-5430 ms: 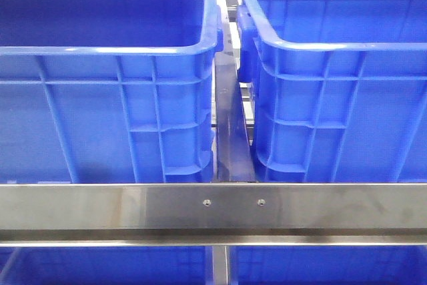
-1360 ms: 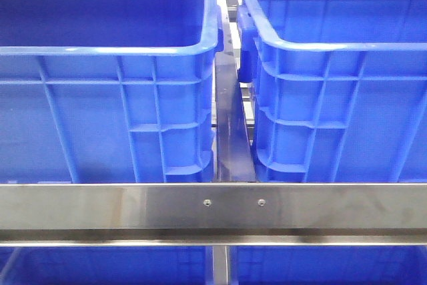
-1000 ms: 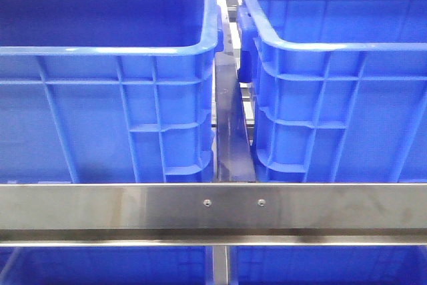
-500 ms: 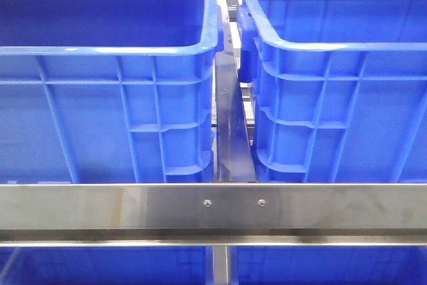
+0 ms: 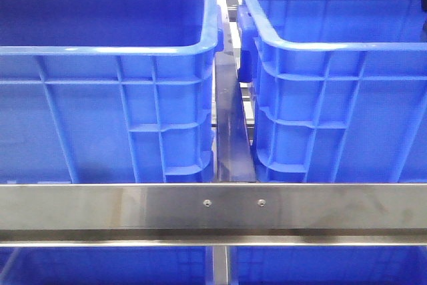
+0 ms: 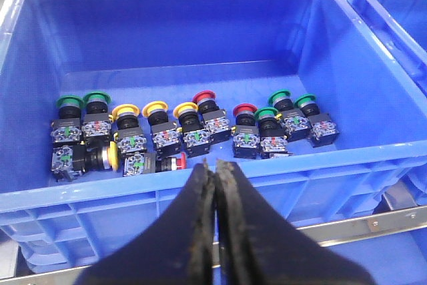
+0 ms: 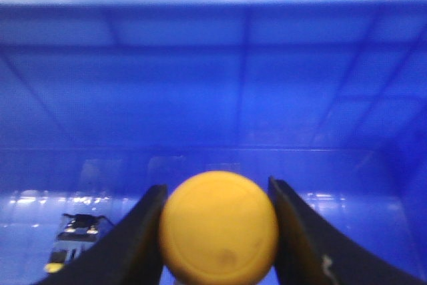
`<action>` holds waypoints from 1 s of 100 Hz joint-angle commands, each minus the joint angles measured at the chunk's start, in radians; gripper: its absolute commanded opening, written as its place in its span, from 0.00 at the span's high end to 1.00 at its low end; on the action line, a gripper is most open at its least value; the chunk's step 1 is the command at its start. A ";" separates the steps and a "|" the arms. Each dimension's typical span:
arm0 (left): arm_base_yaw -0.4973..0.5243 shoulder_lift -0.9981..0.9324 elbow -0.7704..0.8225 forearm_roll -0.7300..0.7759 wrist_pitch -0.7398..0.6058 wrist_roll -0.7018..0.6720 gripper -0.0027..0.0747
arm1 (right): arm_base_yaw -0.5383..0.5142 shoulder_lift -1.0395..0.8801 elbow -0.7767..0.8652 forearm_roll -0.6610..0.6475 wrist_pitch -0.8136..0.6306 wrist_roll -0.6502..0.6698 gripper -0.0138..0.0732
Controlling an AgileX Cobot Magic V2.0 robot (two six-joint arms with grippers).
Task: Pick red and yellow buttons and place in box
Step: 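Carry the yellow button with the right gripper down into the bin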
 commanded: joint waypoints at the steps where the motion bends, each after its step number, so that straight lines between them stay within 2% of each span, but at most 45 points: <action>1: 0.002 0.009 -0.026 -0.009 -0.072 -0.008 0.99 | -0.009 0.011 -0.068 0.098 0.068 -0.016 0.70; 37: 0.002 0.009 -0.026 -0.009 -0.072 -0.008 0.99 | -0.009 0.159 -0.180 0.098 0.069 -0.016 0.70; 71: 0.002 0.009 -0.026 -0.009 -0.072 -0.008 0.99 | -0.009 0.223 -0.183 0.098 0.059 -0.016 0.69; 83: 0.002 0.009 -0.026 -0.009 -0.072 -0.008 0.99 | -0.009 0.223 -0.183 0.098 0.060 -0.016 0.60; 100: 0.002 0.009 -0.026 -0.015 -0.072 -0.008 0.99 | -0.009 0.223 -0.183 0.098 0.060 -0.016 0.34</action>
